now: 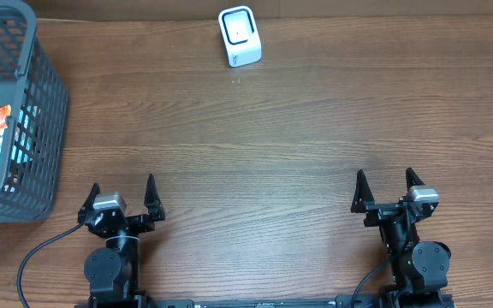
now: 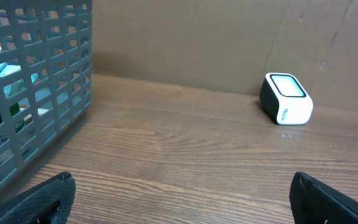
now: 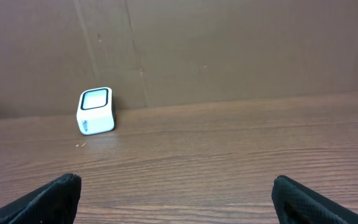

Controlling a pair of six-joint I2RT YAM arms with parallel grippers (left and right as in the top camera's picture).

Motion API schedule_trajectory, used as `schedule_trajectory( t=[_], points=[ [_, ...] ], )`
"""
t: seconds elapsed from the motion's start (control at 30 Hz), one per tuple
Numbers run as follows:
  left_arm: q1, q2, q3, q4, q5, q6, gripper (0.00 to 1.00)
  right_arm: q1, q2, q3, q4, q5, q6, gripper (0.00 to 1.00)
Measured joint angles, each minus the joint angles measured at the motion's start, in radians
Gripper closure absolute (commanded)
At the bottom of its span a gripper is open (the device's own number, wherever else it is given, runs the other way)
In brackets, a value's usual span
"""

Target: Scan the item barcode

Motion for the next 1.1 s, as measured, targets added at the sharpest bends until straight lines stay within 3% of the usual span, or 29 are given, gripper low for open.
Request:
schedule_trajectory(
  t=[1.1],
  points=[
    [0.000, 0.000, 0.000, 0.000, 0.000, -0.016, 0.00, 0.000, 0.000, 0.000, 0.000, 0.000, 0.000, 0.00]
  ],
)
